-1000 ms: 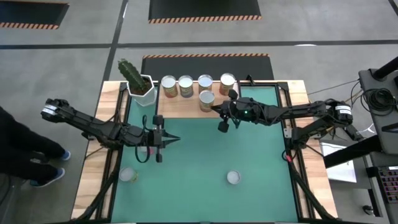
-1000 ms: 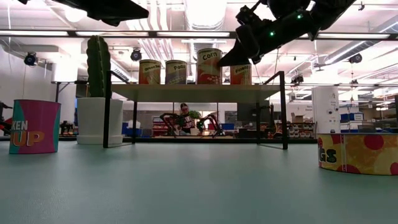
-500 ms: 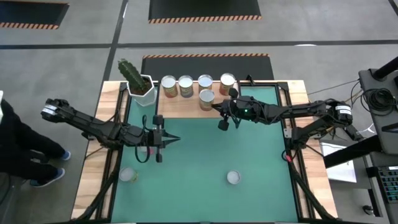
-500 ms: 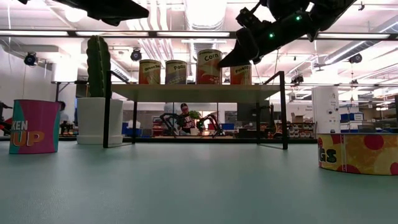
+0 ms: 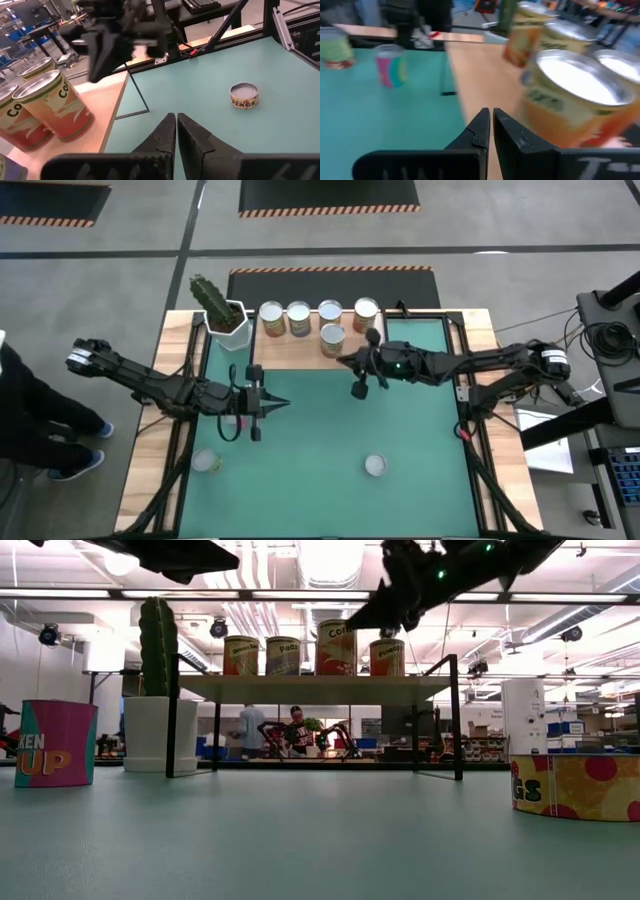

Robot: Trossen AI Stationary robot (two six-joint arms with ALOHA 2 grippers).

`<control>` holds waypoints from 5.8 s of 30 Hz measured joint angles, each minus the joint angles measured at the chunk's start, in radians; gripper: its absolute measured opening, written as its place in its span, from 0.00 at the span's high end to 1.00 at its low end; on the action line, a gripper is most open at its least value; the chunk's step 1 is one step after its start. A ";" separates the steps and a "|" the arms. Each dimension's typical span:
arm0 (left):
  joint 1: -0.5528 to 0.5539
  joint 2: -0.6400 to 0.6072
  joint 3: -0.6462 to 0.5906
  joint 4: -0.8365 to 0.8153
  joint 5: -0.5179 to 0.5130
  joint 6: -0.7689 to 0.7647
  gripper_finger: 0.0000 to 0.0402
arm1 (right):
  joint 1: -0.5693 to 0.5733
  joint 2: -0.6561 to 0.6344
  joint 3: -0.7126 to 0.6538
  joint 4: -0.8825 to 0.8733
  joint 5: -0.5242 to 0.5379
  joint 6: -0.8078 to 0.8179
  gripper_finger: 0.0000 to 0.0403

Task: Pick and place cans onto a shelf
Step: Adjust the canned peas on the shelf

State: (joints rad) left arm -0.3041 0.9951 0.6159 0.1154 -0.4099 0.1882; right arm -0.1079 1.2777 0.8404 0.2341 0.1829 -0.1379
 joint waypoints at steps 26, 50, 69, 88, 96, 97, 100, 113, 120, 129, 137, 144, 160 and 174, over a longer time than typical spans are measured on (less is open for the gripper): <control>0.000 0.000 0.002 -0.065 0.001 -0.339 1.00 | 0.450 -0.012 0.072 -0.487 0.007 0.479 0.97; -0.010 0.144 0.279 -1.217 0.243 -1.144 0.90 | 0.501 -0.012 0.063 -0.489 0.185 0.412 0.97; -0.038 0.149 0.219 -1.245 0.266 -1.197 0.29 | 0.501 -0.012 0.028 -0.453 0.186 0.416 0.97; -0.045 0.134 0.286 -1.249 0.172 -1.067 0.28 | 0.353 -0.013 0.276 -0.764 0.248 0.423 0.97; -0.095 0.130 0.353 -1.118 -0.059 -0.839 0.28 | 0.338 -0.013 0.359 -0.771 0.247 0.345 0.97; -0.100 0.130 0.353 -1.066 -0.079 -0.764 0.28 | 0.342 -0.014 0.361 -0.758 0.247 0.334 0.97; -0.101 0.131 0.352 -0.897 -0.101 -0.495 0.28 | 0.350 -0.014 0.355 -0.696 0.248 0.304 0.97; -0.002 0.131 0.351 -0.456 -0.106 0.160 0.43 | 0.350 -0.011 0.310 -0.588 0.293 0.420 0.97; -0.001 0.112 0.327 -0.457 -0.105 0.163 0.66 | 0.328 -0.011 0.347 -0.565 0.366 0.429 0.97; -0.001 -0.005 0.265 -0.456 -0.105 0.147 0.98 | 0.205 -0.011 0.458 -0.626 0.359 0.411 0.97; -0.001 -0.121 0.181 -0.389 -0.104 0.110 0.97 | 0.055 -0.011 0.536 -0.640 0.213 0.350 0.97; -0.001 -0.148 0.153 -0.362 -0.103 0.082 0.98 | -0.082 -0.011 0.544 -0.648 0.075 0.319 0.97; -0.001 -0.146 0.146 -0.372 -0.103 0.057 0.99 | -0.203 0.172 0.705 -0.748 0.018 0.229 0.97; -0.001 -0.160 0.140 -0.378 -0.103 0.050 0.99 | -0.212 0.368 1.008 -0.891 -0.044 0.208 0.97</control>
State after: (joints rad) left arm -0.3050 0.8356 0.7559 -0.2630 -0.5133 0.2386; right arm -0.3195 1.6456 1.8481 -0.6568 0.1385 0.0704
